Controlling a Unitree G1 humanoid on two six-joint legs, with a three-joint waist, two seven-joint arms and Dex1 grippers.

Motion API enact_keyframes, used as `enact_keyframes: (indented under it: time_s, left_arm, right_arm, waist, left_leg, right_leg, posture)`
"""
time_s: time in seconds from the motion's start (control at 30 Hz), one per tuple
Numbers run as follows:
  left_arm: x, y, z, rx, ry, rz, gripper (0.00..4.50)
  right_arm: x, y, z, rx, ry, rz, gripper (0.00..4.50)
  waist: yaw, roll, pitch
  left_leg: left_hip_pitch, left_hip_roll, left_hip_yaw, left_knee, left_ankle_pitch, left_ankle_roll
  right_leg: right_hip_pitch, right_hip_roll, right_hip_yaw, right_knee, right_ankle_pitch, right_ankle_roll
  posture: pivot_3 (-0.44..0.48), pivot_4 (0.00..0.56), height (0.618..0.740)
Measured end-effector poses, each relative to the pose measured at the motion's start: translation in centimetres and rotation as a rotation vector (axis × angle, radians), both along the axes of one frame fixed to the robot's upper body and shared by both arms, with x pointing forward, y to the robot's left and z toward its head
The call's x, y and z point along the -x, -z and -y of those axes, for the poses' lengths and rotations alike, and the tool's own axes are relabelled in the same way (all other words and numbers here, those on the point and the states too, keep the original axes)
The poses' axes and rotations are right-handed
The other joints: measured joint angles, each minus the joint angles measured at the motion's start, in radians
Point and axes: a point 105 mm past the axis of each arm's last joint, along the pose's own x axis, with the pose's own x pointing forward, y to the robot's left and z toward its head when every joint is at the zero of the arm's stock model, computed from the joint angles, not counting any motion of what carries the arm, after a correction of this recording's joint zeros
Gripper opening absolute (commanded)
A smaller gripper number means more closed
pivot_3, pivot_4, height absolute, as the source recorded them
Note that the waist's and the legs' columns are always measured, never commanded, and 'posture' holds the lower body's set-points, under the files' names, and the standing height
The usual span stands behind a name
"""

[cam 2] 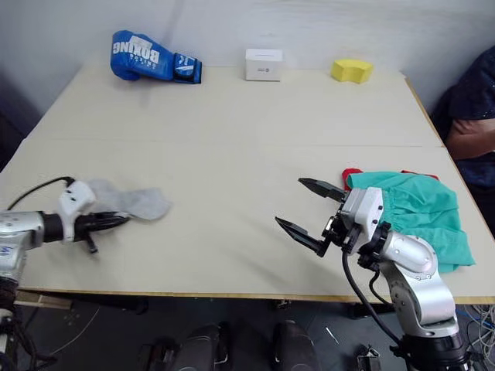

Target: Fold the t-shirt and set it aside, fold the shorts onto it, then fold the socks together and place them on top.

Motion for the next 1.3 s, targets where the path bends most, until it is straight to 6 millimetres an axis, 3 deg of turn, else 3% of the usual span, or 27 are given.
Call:
enact_keyframes:
  time_s: [0.2, 0.37, 0.47, 0.53, 0.57, 0.87, 1.03, 1.17, 1.3]
  left_arm:
    - [1.7, 0.8, 11.8, 0.137, 0.213, -0.059, 0.05]
    - [1.8, 0.6, 18.4, 0.205, 0.300, -0.049, 0.05]
    - [2.0, 0.6, 20.6, 0.200, 0.358, -0.058, 0.05]
    - [1.8, 0.6, 20.9, 0.184, 0.375, -0.071, 0.05]
    - [1.7, 0.7, 21.0, 0.179, 0.379, -0.081, 0.29]
    - [2.6, 0.9, 20.8, 0.162, 0.465, -0.136, 3.02]
    - [2.7, -3.7, 18.2, 0.269, 0.559, -0.129, 3.02]
    - [-0.7, -6.0, 15.1, 0.307, 0.432, -0.076, 3.02]
    - [-4.4, -6.1, 14.1, 0.395, 0.289, -0.031, 3.02]
  right_arm:
    - [-0.2, -0.1, 0.7, 0.031, 0.026, -0.007, 4.50]
    - [-0.2, 0.6, 1.9, 0.097, 0.046, -0.029, 4.50]
    - [-0.1, 0.8, 2.5, 0.114, 0.056, -0.039, 4.50]
    - [0.1, 1.5, 2.7, 0.124, 0.057, -0.065, 4.50]
    - [0.2, 1.8, 2.7, 0.126, 0.057, -0.075, 4.50]
    - [0.3, 2.6, 2.3, 0.155, 0.023, -0.133, 4.50]
    - [1.4, 4.4, -1.6, 0.237, -0.111, -0.148, 4.50]
    - [1.5, 6.1, -4.9, 0.345, -0.180, -0.065, 4.50]
    - [0.3, 8.2, -7.0, 0.463, -0.192, 0.016, 4.50]
  waist:
    - [0.016, 0.000, 0.000]
    - [0.019, -0.001, 0.000]
    - [0.014, -0.001, 0.000]
    - [0.014, -0.001, 0.000]
    - [0.015, 0.000, 0.000]
    - [0.015, -0.001, 0.000]
    - [0.015, -0.001, 0.000]
    - [0.016, -0.001, 0.000]
    - [0.019, -0.001, 0.000]
  left_leg:
    - [-0.001, 0.000, 0.000, 0.001, 0.000, 0.001]
    - [-0.001, 0.000, 0.000, 0.002, 0.001, 0.001]
    - [0.000, 0.001, 0.000, 0.002, 0.001, 0.000]
    - [0.000, 0.001, 0.000, 0.002, 0.002, -0.002]
    - [0.000, 0.001, 0.000, 0.002, 0.002, -0.002]
    - [0.000, 0.001, -0.001, 0.002, 0.002, -0.002]
    - [0.000, 0.002, -0.001, 0.002, 0.003, -0.004]
    - [0.000, 0.001, -0.001, 0.003, 0.003, -0.003]
    - [-0.002, 0.000, -0.001, 0.007, 0.004, -0.004]
  right_leg:
    - [0.000, 0.001, 0.001, 0.000, 0.000, 0.001]
    - [0.001, 0.003, 0.001, 0.000, 0.000, 0.001]
    - [0.000, 0.004, 0.001, 0.000, 0.000, 0.001]
    - [0.000, 0.005, 0.001, 0.001, 0.000, 0.001]
    - [0.000, 0.005, 0.001, 0.001, 0.000, 0.001]
    - [0.000, 0.004, 0.001, 0.000, 0.000, 0.001]
    - [0.000, 0.005, 0.000, 0.001, -0.001, 0.000]
    - [0.000, 0.004, 0.000, 0.001, -0.001, 0.001]
    - [0.000, 0.004, -0.001, 0.002, -0.001, 0.002]
  posture:
    - [0.000, 0.150, 0.740]
    - [0.000, 0.150, 0.740]
    - [0.000, 0.150, 0.740]
    - [0.000, 0.150, 0.740]
    - [0.000, 0.150, 0.740]
    - [0.000, 0.150, 0.740]
    - [0.000, 0.150, 0.740]
    - [0.000, 0.150, 0.740]
    - [0.000, 0.150, 0.740]
